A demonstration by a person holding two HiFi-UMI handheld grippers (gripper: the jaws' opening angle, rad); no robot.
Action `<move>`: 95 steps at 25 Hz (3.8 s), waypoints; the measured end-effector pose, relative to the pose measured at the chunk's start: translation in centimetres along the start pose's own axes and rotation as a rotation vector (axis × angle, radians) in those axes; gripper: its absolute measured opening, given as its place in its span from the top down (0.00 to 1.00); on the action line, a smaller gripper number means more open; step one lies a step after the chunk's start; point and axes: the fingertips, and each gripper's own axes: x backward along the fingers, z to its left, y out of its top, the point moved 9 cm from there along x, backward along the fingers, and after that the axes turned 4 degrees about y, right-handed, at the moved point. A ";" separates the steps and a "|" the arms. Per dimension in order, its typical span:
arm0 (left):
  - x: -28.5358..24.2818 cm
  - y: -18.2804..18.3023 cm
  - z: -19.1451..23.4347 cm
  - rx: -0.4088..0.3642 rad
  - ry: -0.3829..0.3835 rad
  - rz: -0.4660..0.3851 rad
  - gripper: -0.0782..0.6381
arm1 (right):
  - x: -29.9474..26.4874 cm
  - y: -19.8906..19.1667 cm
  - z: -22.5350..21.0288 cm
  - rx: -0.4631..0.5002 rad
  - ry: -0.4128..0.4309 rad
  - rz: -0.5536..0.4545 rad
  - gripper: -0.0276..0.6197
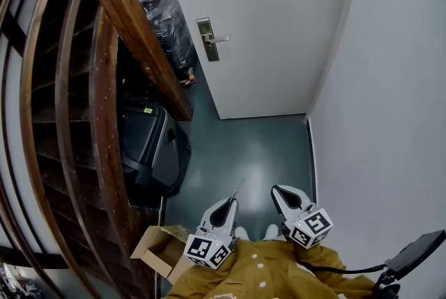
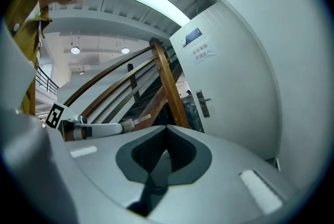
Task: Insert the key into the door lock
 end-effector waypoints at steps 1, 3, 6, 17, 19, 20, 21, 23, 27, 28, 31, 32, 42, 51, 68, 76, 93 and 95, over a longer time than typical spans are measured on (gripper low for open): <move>0.0 0.0 0.0 0.000 0.001 -0.001 0.86 | -0.1 0.0 0.0 -0.004 0.006 -0.002 0.95; 0.2 0.0 0.2 0.000 0.004 -0.001 0.86 | -0.3 -0.2 0.1 0.002 0.005 -0.002 0.95; 0.9 0.0 1.2 0.026 0.005 -0.001 0.86 | -0.8 -0.6 0.4 -0.008 -0.008 -0.002 0.95; 0.8 1.2 6.4 0.098 -0.018 0.021 0.86 | -4.9 -1.7 1.3 -0.071 -0.077 0.005 0.95; 0.3 1.4 7.2 0.092 -0.024 0.026 0.86 | -5.6 -1.8 1.0 -0.075 -0.083 0.006 0.95; -0.2 1.6 7.6 0.091 -0.027 0.027 0.86 | -6.0 -1.6 0.7 -0.070 -0.086 0.006 0.95; -0.7 1.8 8.0 0.092 -0.029 0.028 0.86 | -6.5 -1.3 0.2 -0.066 -0.091 0.006 0.95; -2.0 2.3 8.8 0.096 -0.031 0.030 0.86 | -7.3 -0.8 -0.9 -0.066 -0.105 0.006 0.95; -5.4 3.2 10.3 0.093 -0.030 0.029 0.86 | -9.5 0.1 -4.3 -0.076 -0.124 -0.001 0.95; -6.5 3.5 10.7 0.090 -0.026 0.027 0.86 | -10.3 0.5 -5.4 -0.076 -0.121 -0.003 0.95; -10.5 4.8 11.9 0.075 -0.012 0.017 0.86 | -12.9 2.2 -9.2 -0.074 -0.102 -0.014 0.95; -12.0 5.4 12.2 0.071 -0.007 0.014 0.86 | -13.8 2.9 -10.6 -0.074 -0.094 -0.017 0.95; -25.7 9.1 11.9 0.059 0.036 -0.008 0.86 | -19.1 9.5 -22.4 -0.073 0.000 -0.016 0.95; -30.4 9.9 14.5 0.082 0.115 -0.004 0.86 | -23.0 10.5 -27.3 -0.117 0.037 0.020 0.95; -41.9 15.5 29.8 0.137 0.108 0.012 0.86 | -41.5 15.1 -34.6 -0.072 0.026 0.057 0.95; -45.3 18.5 36.9 0.171 0.094 -0.022 0.86 | -49.3 17.4 -35.9 -0.043 -0.011 0.032 0.95; -52.3 15.2 43.3 0.544 0.157 0.004 0.86 | -52.6 20.1 -41.9 -0.063 -0.023 0.048 0.95; -52.8 13.8 44.1 0.677 0.175 -0.024 0.86 | -52.5 20.0 -42.8 -0.078 -0.026 0.047 0.95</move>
